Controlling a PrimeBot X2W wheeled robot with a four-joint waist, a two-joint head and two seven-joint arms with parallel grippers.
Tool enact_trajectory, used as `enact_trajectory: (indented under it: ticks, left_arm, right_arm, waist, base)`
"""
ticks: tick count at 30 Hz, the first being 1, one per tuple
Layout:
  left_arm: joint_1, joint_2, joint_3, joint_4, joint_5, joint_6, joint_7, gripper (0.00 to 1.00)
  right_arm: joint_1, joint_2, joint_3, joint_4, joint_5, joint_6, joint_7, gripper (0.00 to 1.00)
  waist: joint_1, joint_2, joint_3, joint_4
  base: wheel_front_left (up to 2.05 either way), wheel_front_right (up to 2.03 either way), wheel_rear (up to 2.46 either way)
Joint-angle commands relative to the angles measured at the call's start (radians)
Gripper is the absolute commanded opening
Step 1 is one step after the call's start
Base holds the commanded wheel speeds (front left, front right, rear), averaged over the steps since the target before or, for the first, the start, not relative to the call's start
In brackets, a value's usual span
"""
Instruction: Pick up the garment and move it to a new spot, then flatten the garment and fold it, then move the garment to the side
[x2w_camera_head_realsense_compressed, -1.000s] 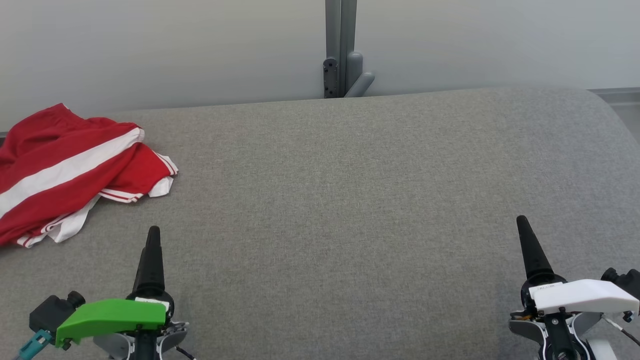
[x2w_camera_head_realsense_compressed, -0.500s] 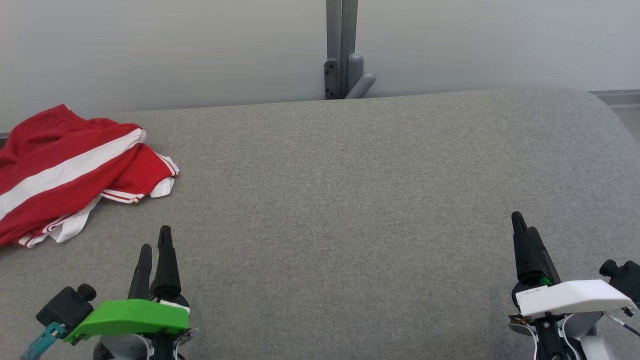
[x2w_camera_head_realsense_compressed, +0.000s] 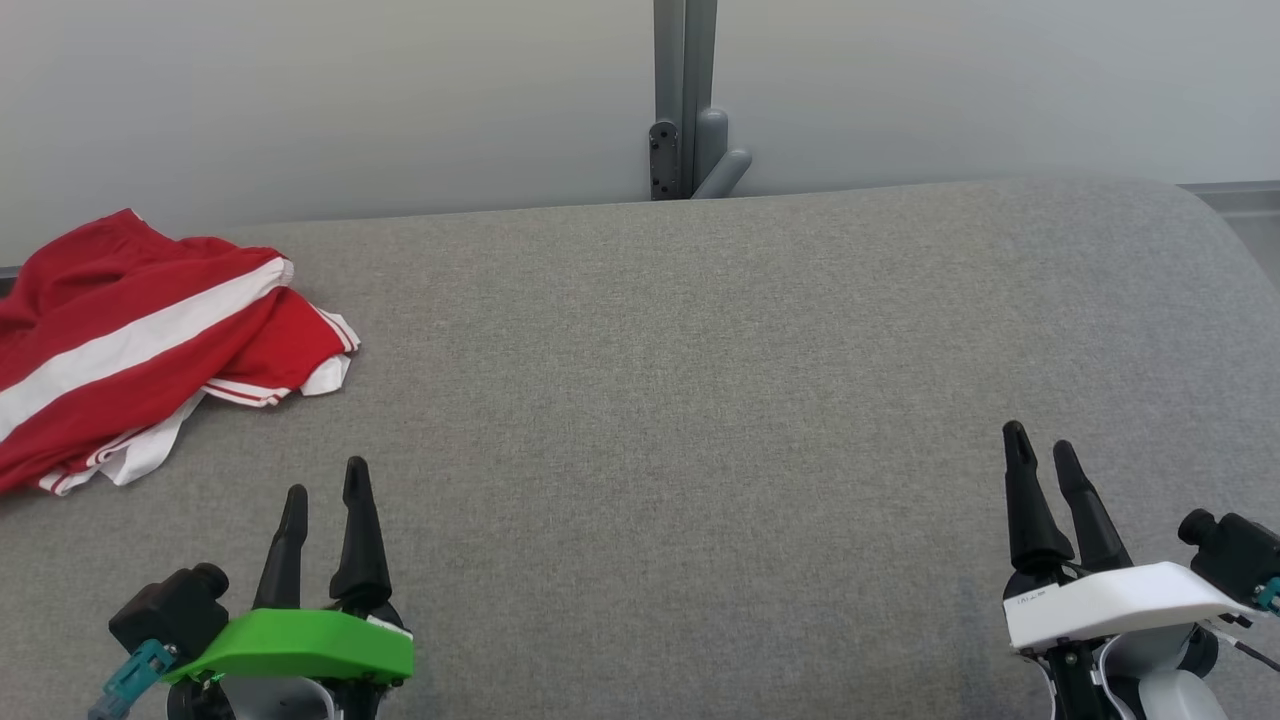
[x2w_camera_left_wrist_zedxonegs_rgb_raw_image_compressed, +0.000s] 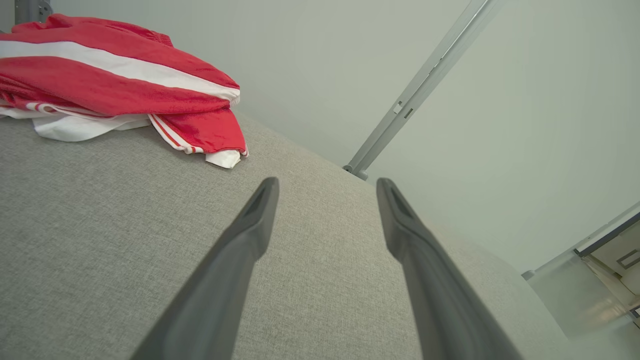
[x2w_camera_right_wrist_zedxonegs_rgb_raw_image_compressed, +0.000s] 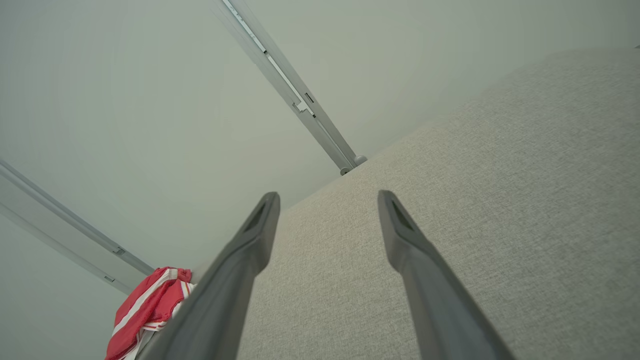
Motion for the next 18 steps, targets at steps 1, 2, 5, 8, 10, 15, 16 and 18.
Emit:
enact_trajectory:
  ticks: [1,2,5,8,10,15,16,18]
  left_arm:
    - [-0.002,0.007,-0.003,-0.014,0.030,0.004,-0.011,1.00]
    - [0.000,0.007,-0.002,-0.016,0.044,0.005,-0.013,1.00]
    - [0.005,0.007,-0.004,-0.019,0.081,0.010,-0.021,1.00]
    - [0.011,0.008,-0.005,-0.019,0.122,0.012,-0.029,1.00]
    - [0.013,0.008,-0.005,-0.018,0.144,0.012,-0.034,1.00]
    - [0.022,0.008,-0.006,-0.008,0.190,0.010,-0.046,1.00]
    - [0.023,0.008,-0.007,-0.005,0.202,0.009,-0.049,1.00]
    - [0.025,0.009,-0.007,0.001,0.220,0.007,-0.054,1.00]
  right_arm:
    - [0.000,-0.007,0.004,-0.016,-0.035,0.000,-0.011,1.00]
    - [0.001,-0.007,0.007,-0.016,-0.048,0.000,-0.013,1.00]
    - [0.005,-0.007,0.014,-0.013,-0.098,0.000,-0.021,1.00]
    - [0.007,-0.008,0.021,-0.013,-0.148,0.000,-0.030,1.00]
    - [0.008,-0.008,0.025,-0.015,-0.175,0.000,-0.034,1.00]
    - [0.012,-0.008,0.029,-0.020,-0.235,0.000,-0.047,1.00]
    - [0.013,-0.008,0.030,-0.021,-0.246,0.000,-0.049,1.00]
    - [0.015,-0.008,0.032,-0.023,-0.268,0.000,-0.055,1.00]
  waist:
    - [0.0000,0.0017,0.000,0.000]
    - [0.0000,0.0017,-0.001,0.000]
    - [0.0000,0.0018,-0.001,0.000]
    - [0.0000,0.0018,-0.002,0.000]
    - [0.0000,0.0019,-0.002,0.001]
    - [0.0000,0.0020,-0.003,0.002]
    - [0.0000,0.0021,-0.003,0.002]
    - [0.0000,0.0021,-0.003,0.002]
  base:
    - [0.00,0.00,0.00]
    - [0.00,0.00,0.00]
    - [0.00,0.00,0.00]
    - [0.00,0.00,0.00]
    - [0.00,0.00,0.00]
    - [0.00,0.00,0.00]
    - [0.00,0.00,0.00]
    - [0.00,0.00,0.00]
